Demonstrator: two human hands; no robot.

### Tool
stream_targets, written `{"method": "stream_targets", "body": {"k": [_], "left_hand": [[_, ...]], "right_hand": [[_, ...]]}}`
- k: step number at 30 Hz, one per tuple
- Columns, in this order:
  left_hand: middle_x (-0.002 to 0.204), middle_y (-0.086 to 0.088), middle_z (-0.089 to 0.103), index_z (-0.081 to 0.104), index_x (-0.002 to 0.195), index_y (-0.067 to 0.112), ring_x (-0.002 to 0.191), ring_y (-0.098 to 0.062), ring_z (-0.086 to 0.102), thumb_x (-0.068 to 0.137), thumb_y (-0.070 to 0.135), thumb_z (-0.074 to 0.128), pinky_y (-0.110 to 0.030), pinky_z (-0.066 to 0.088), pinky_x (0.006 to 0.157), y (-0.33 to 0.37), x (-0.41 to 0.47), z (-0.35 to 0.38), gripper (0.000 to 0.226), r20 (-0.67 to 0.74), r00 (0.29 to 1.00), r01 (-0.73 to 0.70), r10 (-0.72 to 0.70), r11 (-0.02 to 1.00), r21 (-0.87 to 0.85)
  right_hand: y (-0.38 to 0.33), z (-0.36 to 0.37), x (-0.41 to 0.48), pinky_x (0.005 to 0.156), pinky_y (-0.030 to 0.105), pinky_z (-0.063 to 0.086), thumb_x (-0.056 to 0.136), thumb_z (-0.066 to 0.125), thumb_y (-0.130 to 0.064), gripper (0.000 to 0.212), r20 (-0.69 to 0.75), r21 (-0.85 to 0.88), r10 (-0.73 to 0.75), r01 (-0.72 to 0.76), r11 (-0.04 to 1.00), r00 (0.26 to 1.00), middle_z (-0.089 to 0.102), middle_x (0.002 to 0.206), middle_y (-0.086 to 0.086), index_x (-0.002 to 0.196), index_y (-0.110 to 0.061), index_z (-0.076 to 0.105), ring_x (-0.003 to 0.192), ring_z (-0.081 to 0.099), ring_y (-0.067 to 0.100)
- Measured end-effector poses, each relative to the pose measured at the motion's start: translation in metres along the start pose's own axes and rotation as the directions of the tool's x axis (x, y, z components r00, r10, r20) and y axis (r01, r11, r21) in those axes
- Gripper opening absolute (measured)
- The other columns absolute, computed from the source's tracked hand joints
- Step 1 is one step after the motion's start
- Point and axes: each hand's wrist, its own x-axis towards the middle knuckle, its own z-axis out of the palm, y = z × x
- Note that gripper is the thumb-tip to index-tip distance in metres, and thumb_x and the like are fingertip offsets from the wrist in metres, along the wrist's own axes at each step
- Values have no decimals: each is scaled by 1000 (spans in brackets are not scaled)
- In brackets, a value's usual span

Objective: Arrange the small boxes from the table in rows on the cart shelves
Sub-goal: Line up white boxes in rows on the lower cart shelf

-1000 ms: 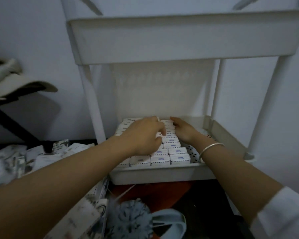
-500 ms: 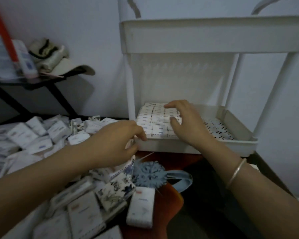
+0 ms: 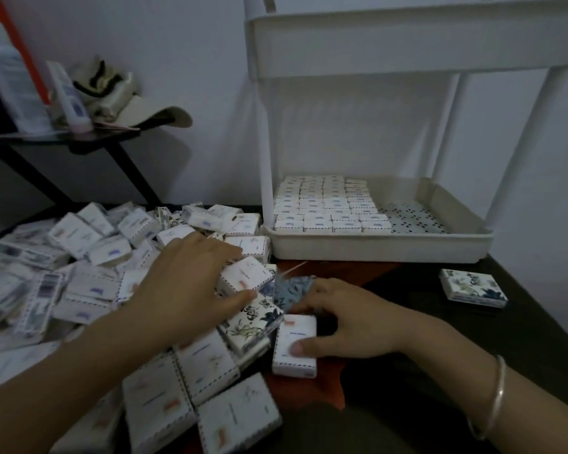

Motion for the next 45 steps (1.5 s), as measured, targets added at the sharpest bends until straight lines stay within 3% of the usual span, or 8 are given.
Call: {"method": "stream_targets", "body": {"k": [4,9,15,21,27,33,38,45], "left_hand": [[91,15,66,67,110,31,91,-11,54,76,68,59,-31,36,83,2,-1,1,50,22,1000,-7,6,999,34],[114,17,53,45,133,37,104,-7,50,73,52,74,-29,41,91,9,0,1,69,9,1000,21,-20,989,-150],[119,25,48,45,127,41,95,4,50,76,30,78,-19,46,78,30,23,2,63,14,1000,23,-19,892,-451],[112,26,55,51,118,41,89,5,59,81,12,71,-14,51,66,46,61,8,51,51,998,49,-21,770,-636],[103,26,60,61,108,42,92,4,59,83,8,69,-12,50,72,54,94,14,44,129,991,124,-44,685,-718],[98,3,72,69,104,31,80,-10,66,85,-2,61,-26,56,71,64,127,16,38,273,959,275,-75,480,-833],[106,-2,70,68,105,28,84,-16,64,89,4,57,-27,53,66,74,160,28,31,361,927,368,-98,417,-831],[93,-6,67,68,96,11,68,-13,57,93,21,62,-21,49,54,74,208,43,13,251,952,305,-177,450,-839]], "right_hand": [[-1,3,-6,99,37,41,74,64,-68,53,-56,80,-1,6,997,998,50,122,-12,119,-39,60,115,41,7],[6,5,-8,97,35,47,72,78,-51,48,-138,348,29,21,937,990,60,115,-20,114,-42,56,111,53,-2],[16,4,-11,94,33,53,78,79,-25,45,-217,587,87,59,807,972,66,114,-11,114,-34,54,109,61,1],[31,-1,-12,92,35,53,87,68,-17,32,-293,645,181,54,762,939,65,111,-12,111,-35,57,103,62,4],[47,-11,-15,88,32,53,90,61,-12,28,-400,715,318,76,694,859,68,105,-12,104,-36,61,99,64,6],[53,-16,-17,69,16,49,91,58,-8,26,-475,741,391,119,660,788,69,94,-14,102,-32,62,86,65,0],[63,-21,-17,72,22,54,87,67,-14,23,-589,719,486,145,679,646,70,91,-13,99,-33,61,83,66,4],[79,-45,-12,71,46,58,85,70,-18,25,-650,724,556,200,660,517,71,93,-13,99,-36,59,80,69,25]]}}
